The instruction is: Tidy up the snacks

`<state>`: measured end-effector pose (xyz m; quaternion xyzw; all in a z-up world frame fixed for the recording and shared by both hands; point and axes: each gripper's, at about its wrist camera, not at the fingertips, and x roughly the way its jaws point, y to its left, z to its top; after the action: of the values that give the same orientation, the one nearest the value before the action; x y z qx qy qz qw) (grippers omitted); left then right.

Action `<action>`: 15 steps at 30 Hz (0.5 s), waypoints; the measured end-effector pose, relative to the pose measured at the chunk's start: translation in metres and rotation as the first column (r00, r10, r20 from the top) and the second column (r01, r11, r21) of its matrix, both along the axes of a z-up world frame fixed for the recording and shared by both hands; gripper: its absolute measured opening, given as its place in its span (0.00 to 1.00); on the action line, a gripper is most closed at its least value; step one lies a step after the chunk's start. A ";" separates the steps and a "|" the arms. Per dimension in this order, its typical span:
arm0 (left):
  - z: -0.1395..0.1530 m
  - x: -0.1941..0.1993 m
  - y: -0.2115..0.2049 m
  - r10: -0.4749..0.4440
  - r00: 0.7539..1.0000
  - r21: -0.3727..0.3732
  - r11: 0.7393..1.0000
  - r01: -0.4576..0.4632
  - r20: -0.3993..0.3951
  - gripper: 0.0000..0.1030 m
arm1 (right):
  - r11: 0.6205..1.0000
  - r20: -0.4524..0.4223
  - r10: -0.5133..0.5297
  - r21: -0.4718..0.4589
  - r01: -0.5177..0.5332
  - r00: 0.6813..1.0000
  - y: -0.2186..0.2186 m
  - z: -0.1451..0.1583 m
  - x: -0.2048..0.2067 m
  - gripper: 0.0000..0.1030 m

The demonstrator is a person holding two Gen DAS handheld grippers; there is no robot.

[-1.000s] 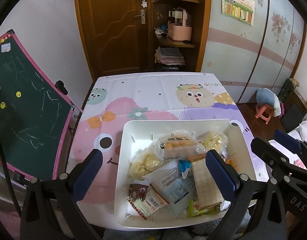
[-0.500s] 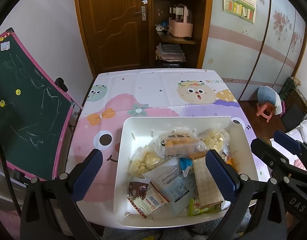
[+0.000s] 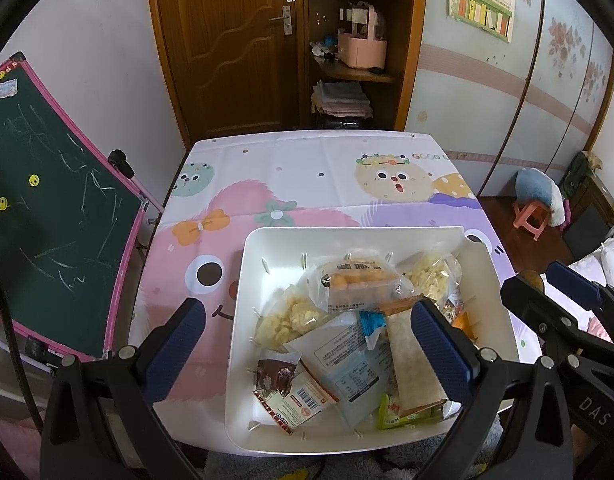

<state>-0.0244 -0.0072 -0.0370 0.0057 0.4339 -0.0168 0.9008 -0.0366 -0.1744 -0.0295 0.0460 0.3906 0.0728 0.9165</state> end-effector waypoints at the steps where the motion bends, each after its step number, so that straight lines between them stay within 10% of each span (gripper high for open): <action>1: 0.000 0.000 0.000 0.000 1.000 0.000 1.000 0.000 -0.001 0.99 | 1.000 -0.002 0.000 0.001 0.000 1.000 0.000 -0.001 0.000 0.70; 15: -0.001 0.000 0.001 0.000 1.000 0.001 1.000 0.000 -0.004 0.99 | 1.000 -0.004 0.001 0.002 -0.001 1.000 0.001 -0.001 0.001 0.70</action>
<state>-0.0240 -0.0066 -0.0385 0.0059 0.4355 -0.0165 0.9000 -0.0356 -0.1736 -0.0308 0.0470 0.3926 0.0735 0.9156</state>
